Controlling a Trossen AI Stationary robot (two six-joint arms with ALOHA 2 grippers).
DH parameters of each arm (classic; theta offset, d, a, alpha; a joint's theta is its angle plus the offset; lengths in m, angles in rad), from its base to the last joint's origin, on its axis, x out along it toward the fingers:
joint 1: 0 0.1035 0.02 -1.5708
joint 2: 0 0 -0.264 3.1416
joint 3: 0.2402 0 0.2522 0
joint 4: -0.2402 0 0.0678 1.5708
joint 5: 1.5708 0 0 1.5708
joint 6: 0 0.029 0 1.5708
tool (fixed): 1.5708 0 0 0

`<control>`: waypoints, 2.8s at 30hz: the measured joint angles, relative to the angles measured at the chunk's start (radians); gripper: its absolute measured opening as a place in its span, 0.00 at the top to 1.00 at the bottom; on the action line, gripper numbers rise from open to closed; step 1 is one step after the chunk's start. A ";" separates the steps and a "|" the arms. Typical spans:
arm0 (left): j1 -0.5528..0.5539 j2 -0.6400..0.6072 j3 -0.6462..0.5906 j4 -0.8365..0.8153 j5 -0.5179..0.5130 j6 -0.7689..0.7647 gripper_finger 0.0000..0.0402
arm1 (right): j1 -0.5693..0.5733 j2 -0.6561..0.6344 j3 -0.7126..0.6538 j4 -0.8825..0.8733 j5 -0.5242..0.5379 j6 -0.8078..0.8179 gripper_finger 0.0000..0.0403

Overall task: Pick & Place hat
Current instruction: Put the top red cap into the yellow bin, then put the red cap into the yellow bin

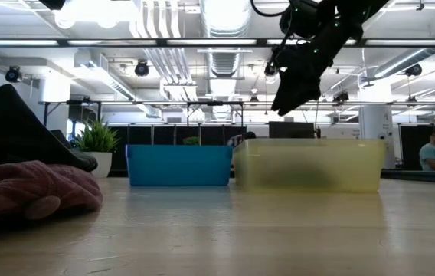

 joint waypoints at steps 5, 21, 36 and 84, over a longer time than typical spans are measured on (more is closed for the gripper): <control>0.000 0.000 0.000 0.000 0.000 0.000 1.00 | 0.026 -0.026 0.029 -0.135 -0.056 0.027 0.43; 0.000 0.000 0.000 0.000 0.000 0.000 1.00 | 0.351 0.206 0.033 -0.117 -0.083 0.042 0.48; 0.000 0.000 0.000 0.000 0.000 0.000 1.00 | 0.407 0.334 0.056 -0.112 0.156 0.038 0.50; 0.000 0.000 0.000 0.000 0.000 0.000 1.00 | 0.784 0.950 1.048 0.060 0.091 0.548 0.50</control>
